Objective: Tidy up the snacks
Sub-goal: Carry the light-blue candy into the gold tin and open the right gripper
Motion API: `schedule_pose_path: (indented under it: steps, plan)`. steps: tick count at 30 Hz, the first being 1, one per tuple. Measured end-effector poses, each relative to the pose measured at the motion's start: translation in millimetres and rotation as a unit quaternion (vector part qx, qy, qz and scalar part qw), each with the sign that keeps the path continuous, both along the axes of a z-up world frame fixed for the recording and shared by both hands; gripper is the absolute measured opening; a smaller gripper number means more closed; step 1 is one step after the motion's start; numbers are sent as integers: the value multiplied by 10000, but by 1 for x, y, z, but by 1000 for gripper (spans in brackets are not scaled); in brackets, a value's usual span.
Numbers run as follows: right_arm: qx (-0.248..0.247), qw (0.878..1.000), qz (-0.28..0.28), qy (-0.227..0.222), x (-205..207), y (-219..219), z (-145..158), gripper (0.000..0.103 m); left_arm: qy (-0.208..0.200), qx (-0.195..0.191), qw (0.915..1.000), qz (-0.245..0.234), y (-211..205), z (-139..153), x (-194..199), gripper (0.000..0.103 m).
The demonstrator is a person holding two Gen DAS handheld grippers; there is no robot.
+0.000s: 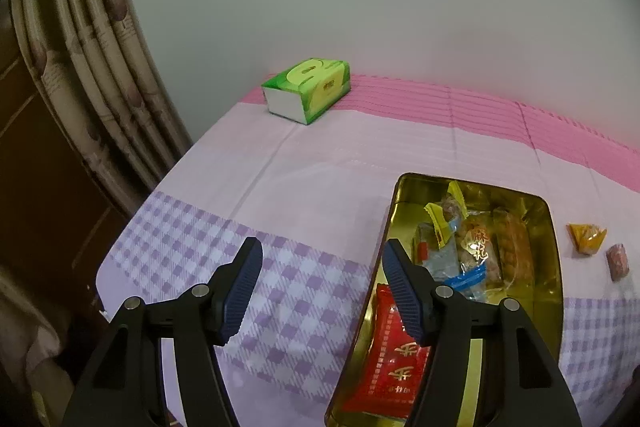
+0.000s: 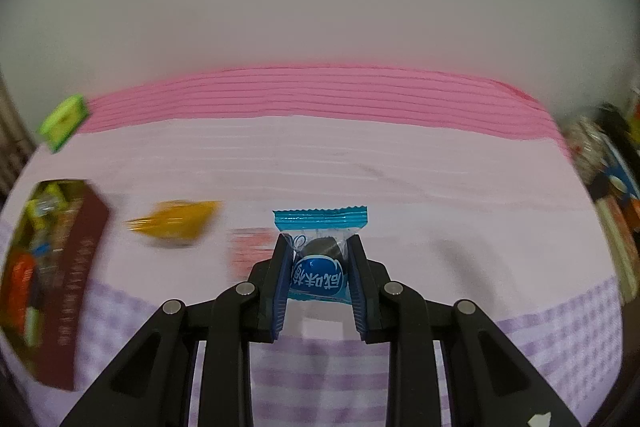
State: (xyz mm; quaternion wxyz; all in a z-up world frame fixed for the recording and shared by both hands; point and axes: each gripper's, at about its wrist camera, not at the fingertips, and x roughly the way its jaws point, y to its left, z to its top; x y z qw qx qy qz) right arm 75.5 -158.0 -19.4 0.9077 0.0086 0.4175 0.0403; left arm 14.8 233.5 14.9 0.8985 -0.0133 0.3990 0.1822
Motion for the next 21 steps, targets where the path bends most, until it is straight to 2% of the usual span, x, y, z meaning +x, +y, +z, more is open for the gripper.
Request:
schedule_pose_path:
  steps: [7,11,14,17,21]
  plan:
    - [395,9951,908,-7,-7,81,16,25,14,-21,9999,148,6,3,-6,63]
    - [551,9871,1500,37,-10,140,19,25,87,-47,9996,268,13,1,-11,64]
    - [481,9812,1869,89,-13,181,17,25,174,59,9990,398,20,-2,-16,70]
    - [352,9769,2105,118,-9,209,13,25,212,142,9981,553,26,-4,-20,70]
    - [287,9746,2215,184,-3,232,8,25,225,48,9972,707,36,-5,-21,71]
